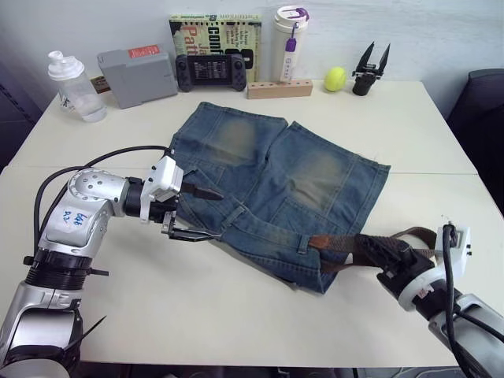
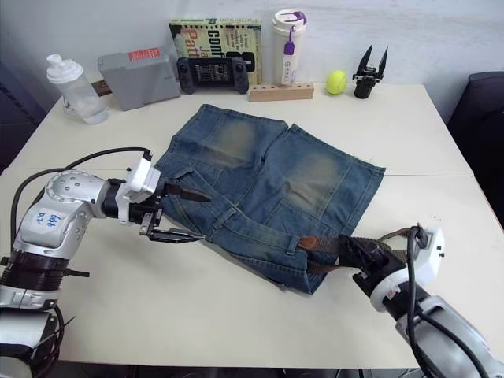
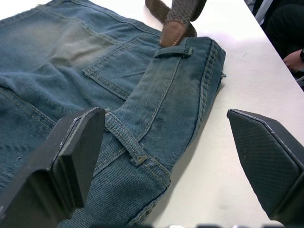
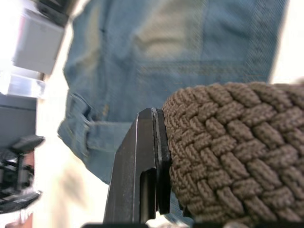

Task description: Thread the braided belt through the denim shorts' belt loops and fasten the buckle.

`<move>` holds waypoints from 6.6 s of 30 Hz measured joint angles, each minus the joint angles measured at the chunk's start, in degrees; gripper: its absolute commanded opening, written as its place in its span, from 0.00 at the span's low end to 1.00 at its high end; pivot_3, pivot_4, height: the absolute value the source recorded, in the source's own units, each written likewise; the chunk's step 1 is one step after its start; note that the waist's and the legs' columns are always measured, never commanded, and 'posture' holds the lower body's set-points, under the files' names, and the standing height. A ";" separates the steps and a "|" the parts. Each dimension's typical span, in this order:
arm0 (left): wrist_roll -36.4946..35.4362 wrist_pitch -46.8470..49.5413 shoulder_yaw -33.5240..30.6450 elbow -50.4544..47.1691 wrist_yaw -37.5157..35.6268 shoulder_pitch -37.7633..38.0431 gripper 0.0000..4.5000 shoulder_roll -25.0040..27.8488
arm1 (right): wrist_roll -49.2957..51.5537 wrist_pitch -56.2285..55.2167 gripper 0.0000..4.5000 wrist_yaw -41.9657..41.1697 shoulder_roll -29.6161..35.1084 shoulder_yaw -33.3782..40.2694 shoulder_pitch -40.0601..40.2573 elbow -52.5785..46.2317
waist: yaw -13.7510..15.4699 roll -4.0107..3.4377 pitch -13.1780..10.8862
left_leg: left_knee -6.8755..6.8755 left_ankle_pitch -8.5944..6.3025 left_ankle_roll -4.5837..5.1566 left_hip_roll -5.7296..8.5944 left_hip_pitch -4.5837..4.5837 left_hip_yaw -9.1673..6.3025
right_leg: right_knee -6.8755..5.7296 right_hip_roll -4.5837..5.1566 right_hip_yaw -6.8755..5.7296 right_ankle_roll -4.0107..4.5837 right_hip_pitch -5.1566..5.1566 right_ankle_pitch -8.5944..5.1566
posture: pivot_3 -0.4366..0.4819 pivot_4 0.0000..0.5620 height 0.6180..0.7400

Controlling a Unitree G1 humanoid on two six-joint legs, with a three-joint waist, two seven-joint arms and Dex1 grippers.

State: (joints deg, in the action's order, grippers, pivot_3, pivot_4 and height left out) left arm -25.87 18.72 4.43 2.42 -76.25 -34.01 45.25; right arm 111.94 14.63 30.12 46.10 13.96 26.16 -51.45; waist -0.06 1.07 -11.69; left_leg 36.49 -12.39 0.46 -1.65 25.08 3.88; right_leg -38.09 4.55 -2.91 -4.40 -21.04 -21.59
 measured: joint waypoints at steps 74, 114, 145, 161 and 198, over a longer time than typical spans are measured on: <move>28.65 -50.83 15.07 18.12 18.82 -5.41 1.00 -19.28 | -15.04 12.88 0.00 6.56 -31.09 -17.79 -24.20 19.29 | -0.11 0.33 0.25 | 0.50 -0.06 0.09 -0.07 0.15 0.21 | -0.91 0.00 0.14 0.21 -0.46 -0.12 | 0.48 0.27 0.61; 34.17 -59.24 13.49 18.98 29.10 -3.01 0.00 -16.48 | -14.31 13.50 0.49 5.16 -30.97 -15.13 -24.77 19.56 | -0.11 0.32 0.27 | 0.55 -0.14 0.22 -0.06 0.16 0.21 | -1.00 0.02 0.13 0.21 -0.47 -0.12 | 0.48 0.27 0.61; 34.19 -65.31 14.83 38.90 24.51 -14.78 0.00 -21.26 | -117.05 -12.60 0.97 -50.45 15.31 -29.44 -12.05 7.17 | 0.08 0.33 0.35 | 0.68 -0.06 0.05 0.00 0.09 0.26 | -0.93 0.00 -0.04 0.14 -0.38 -0.14 | 0.48 0.27 0.61; 33.51 -65.26 14.56 39.05 22.44 -15.29 0.00 -21.62 | -142.54 -29.03 0.09 -45.01 7.01 -30.63 -15.64 25.20 | 0.29 0.43 0.42 | 0.73 -0.04 -0.07 0.02 -0.01 0.46 | -1.10 0.03 -0.05 0.14 -0.42 -0.15 | 0.48 0.27 0.61; 39.44 -53.02 15.39 36.10 34.96 -16.20 0.00 -32.60 | -99.39 -35.59 0.98 -54.33 15.74 3.41 -2.93 35.12 | 1.12 0.37 0.44 | 0.91 -0.09 -0.07 -0.01 -0.02 0.57 | -1.28 0.01 0.13 0.07 -0.44 -0.19 | 0.48 0.27 0.61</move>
State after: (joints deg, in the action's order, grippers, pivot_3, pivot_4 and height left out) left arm 13.57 -34.30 19.82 38.52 -41.29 -50.21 12.65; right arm 12.55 -20.96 -24.22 61.84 17.38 23.23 -16.33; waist 1.06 1.44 -11.26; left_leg 37.40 -12.48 0.39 -1.66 25.06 4.44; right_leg -39.37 4.56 -2.79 -4.33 -21.48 -21.77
